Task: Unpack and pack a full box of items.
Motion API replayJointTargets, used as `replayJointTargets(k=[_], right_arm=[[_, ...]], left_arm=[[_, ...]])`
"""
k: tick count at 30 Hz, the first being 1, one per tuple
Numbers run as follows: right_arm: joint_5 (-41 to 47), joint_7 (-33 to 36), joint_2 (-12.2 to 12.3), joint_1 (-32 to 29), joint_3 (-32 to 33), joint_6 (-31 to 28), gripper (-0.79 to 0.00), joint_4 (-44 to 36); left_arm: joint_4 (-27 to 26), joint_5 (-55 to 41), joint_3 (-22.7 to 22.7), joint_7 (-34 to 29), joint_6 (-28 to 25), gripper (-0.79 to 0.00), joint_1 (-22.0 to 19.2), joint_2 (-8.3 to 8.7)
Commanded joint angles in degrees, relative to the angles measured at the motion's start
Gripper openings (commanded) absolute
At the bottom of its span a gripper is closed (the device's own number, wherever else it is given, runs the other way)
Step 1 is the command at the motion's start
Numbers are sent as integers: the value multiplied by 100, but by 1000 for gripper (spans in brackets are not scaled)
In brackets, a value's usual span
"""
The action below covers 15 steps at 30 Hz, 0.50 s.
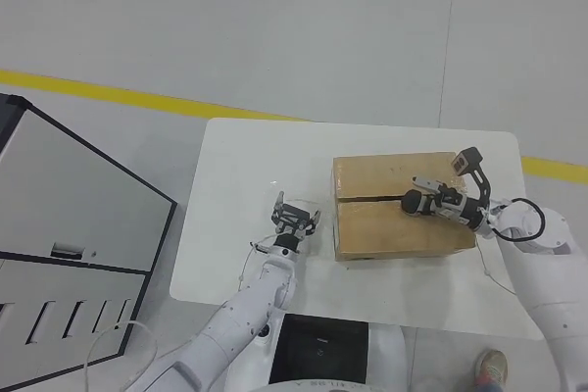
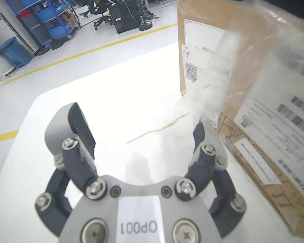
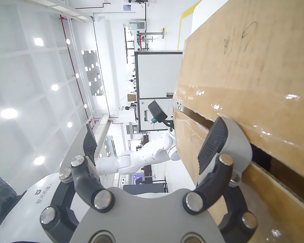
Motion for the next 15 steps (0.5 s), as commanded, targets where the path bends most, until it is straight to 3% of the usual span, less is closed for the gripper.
replayJointTargets(k=[1,15], right_arm=[[-5,7,0,-5,-2,5,0,-5],[-87,-221,-9,-174,-18,60,0,-218]], left_arm=[[138,16,-28,63,16,0,-22,-5],[350,-419,-33,279,-209,0,-77,-156]])
